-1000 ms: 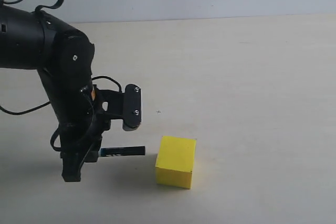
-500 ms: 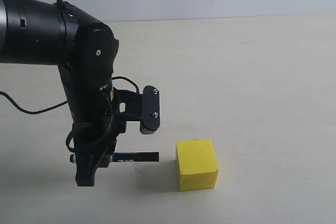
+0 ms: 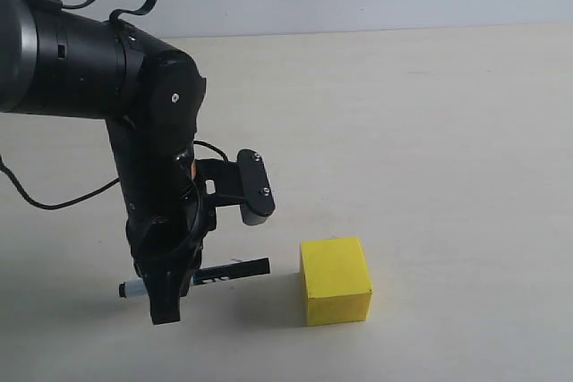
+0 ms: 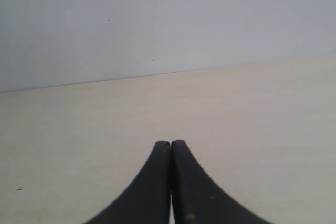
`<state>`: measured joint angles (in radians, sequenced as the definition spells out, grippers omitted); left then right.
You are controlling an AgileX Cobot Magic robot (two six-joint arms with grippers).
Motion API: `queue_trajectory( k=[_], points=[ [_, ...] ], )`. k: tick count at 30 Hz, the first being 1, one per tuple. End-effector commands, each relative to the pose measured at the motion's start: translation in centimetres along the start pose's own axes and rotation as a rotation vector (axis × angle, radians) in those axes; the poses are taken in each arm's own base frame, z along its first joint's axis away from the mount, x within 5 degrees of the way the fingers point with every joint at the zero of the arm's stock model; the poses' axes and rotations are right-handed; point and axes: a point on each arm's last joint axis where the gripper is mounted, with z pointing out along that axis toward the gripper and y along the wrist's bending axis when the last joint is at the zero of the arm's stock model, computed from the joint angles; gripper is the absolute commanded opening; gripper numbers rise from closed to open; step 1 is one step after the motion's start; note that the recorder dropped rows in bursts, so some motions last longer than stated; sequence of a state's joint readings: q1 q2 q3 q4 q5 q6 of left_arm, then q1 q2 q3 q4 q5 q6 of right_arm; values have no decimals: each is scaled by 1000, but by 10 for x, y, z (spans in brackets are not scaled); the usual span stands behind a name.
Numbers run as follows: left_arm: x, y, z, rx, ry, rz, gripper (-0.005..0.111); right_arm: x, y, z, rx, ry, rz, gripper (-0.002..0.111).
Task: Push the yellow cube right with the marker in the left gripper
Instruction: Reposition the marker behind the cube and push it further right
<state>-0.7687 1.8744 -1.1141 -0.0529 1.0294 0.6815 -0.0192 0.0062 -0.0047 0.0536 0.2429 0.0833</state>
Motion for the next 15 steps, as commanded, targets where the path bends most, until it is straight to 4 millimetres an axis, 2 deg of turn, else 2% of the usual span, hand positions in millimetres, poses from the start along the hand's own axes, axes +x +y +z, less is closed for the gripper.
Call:
queue_trajectory(
  k=[1,6,10,15],
  points=[
    [15,1,-4,10,3,-56,0,1,0,0,4,-7,-6,0],
    [28,-7,0,-60,-41,-52,0,1,0,0,4,-7,-6,0],
    [36,-9,12,-139,-97,-49,0,1,0,0,4,-7,-6,0],
    [33,-8,21,-126,-70,-39,0,1,0,0,4,-7,-6,0]
  ],
)
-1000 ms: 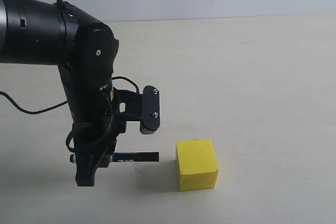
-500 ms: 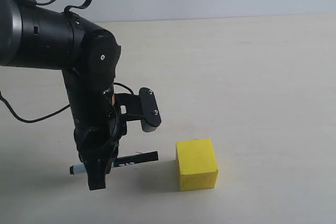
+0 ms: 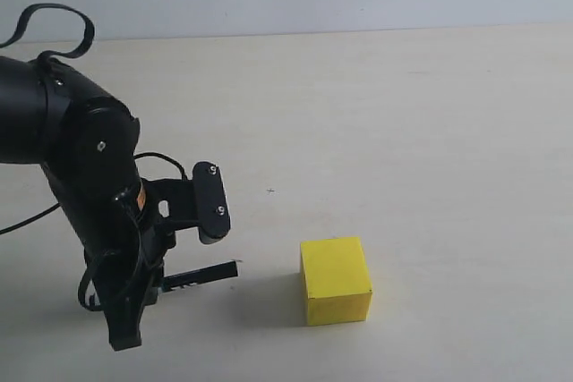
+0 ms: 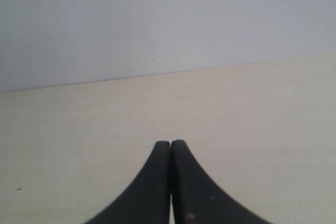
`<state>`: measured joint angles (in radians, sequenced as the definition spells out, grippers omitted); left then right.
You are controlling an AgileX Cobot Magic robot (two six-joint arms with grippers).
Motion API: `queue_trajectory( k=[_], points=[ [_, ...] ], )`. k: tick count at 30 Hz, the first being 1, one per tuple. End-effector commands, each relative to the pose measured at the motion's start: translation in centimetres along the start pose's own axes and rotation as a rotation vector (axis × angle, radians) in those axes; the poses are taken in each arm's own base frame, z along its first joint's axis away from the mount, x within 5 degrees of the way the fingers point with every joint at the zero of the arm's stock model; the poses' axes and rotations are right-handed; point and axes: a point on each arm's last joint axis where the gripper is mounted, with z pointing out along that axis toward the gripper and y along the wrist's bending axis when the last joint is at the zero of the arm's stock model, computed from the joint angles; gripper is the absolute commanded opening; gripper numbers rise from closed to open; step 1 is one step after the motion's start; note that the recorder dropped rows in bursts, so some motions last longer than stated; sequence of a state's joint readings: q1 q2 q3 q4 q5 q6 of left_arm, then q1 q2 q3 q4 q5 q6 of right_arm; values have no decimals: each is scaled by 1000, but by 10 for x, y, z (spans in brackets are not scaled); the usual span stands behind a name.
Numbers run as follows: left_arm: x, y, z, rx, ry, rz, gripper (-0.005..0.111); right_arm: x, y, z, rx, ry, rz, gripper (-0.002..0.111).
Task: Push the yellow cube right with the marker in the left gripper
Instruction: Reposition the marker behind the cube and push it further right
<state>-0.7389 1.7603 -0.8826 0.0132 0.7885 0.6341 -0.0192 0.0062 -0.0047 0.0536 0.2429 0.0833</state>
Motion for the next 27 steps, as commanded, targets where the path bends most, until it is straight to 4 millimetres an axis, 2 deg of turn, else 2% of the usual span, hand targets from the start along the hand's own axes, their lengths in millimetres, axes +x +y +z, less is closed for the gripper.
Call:
queue_trajectory(
  k=[1,7,10,19,23,27],
  points=[
    [-6,2,6,-10,-3,4,0,1,0,0,4,-7,-6,0],
    [-28,2,-6,-39,-42,69,0,1,0,0,4,-7,-6,0],
    [-37,3,-12,-10,-3,70,0,1,0,0,4,-7,-6,0],
    [-47,3,3,23,48,82,0,1,0,0,4,-7,-6,0],
    [-54,-2,0,12,33,109,0,1,0,0,4,-7,-6,0],
    [-73,-9,-10,-23,-24,152,0,1,0,0,4,-7,-6,0]
  ],
)
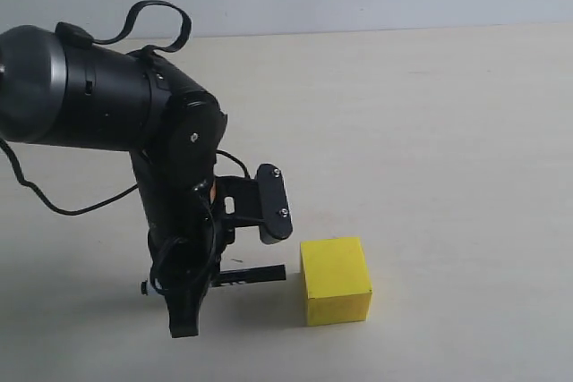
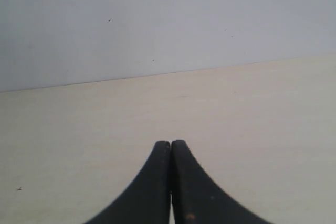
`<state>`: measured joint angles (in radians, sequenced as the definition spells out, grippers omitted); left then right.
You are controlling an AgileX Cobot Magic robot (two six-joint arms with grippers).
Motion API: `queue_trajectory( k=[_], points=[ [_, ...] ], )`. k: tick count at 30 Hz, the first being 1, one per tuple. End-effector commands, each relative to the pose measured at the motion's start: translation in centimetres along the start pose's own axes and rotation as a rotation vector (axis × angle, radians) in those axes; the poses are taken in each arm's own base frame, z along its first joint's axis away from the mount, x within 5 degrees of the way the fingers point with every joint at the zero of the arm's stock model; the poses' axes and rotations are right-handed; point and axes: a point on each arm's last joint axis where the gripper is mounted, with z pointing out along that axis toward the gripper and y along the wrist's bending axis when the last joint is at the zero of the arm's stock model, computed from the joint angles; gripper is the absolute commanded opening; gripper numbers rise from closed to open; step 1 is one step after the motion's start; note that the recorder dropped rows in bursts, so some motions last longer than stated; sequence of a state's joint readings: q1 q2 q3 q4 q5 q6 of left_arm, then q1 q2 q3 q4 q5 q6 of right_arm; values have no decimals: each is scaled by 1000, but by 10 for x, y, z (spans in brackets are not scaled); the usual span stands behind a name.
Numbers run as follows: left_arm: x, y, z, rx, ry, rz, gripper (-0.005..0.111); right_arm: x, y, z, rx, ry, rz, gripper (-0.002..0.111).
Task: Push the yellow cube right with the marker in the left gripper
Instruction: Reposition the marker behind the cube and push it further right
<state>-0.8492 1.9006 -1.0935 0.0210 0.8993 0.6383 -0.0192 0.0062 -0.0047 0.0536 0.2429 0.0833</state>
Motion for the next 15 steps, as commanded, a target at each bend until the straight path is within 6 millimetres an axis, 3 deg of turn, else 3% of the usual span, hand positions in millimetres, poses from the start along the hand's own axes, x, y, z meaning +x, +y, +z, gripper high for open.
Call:
queue_trajectory(
  k=[1,3,6,11,15],
  points=[
    [-23,-5,-14,-51,-75,41,0,1,0,0,4,-7,-6,0],
    [-36,-10,-19,-60,-109,61,0,1,0,0,4,-7,-6,0],
    [-41,-7,-21,-74,-84,77,0,1,0,0,4,-7,-6,0],
    [-23,13,-21,-48,-35,-28,0,1,0,0,4,-7,-6,0],
    [-16,15,-20,-14,13,-44,0,1,0,0,4,-7,-6,0]
  ],
)
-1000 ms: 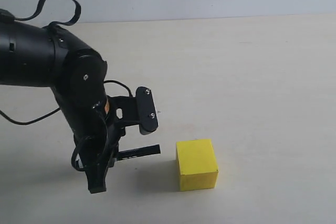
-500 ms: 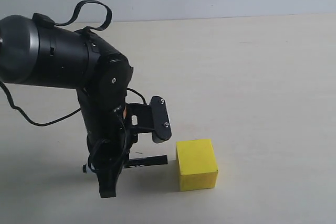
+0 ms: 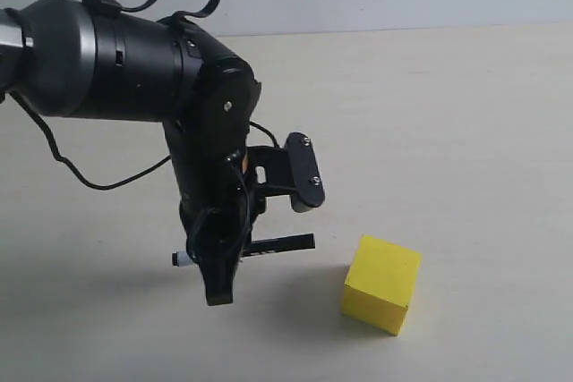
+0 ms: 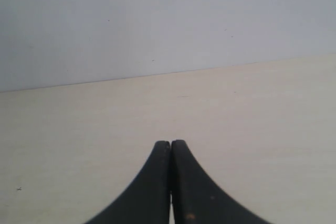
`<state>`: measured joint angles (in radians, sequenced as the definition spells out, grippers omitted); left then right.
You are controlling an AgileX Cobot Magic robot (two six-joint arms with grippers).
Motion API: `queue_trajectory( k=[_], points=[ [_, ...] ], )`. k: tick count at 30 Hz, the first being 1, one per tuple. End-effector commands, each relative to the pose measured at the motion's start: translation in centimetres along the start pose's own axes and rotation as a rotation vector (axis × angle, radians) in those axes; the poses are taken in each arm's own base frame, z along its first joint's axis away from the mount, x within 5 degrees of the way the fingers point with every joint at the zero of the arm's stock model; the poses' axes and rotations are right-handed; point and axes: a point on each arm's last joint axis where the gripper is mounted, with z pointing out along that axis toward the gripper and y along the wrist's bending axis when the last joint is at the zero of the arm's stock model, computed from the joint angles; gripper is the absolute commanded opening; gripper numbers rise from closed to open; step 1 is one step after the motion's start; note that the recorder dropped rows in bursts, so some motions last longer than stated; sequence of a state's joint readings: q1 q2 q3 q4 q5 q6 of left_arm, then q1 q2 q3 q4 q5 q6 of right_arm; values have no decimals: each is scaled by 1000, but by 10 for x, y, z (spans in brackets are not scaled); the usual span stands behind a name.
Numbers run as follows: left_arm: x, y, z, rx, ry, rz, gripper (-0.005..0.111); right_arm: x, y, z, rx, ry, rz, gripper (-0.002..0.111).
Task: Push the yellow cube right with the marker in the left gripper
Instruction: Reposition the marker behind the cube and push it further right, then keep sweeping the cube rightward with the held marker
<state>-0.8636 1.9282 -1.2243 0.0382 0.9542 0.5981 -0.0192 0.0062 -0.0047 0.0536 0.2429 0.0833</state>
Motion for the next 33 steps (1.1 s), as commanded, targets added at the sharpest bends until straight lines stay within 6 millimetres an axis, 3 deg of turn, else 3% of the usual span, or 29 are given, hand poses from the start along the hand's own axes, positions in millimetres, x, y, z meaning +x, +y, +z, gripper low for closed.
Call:
queue_trajectory(
  k=[1,7,16,27,33],
  points=[
    [5,0,0,29,49,-19,0,1,0,0,4,-7,-6,0],
    [-12,-16,-1,-1,5,50,0,1,0,0,4,-7,-6,0],
    [-36,-58,-1,-3,-5,185,0,1,0,0,4,-7,-6,0],
    [-19,-35,5,12,75,98,0,1,0,0,4,-7,-6,0],
    [-26,-31,2,-26,42,123,0,1,0,0,3,-10,-6,0]
  ],
)
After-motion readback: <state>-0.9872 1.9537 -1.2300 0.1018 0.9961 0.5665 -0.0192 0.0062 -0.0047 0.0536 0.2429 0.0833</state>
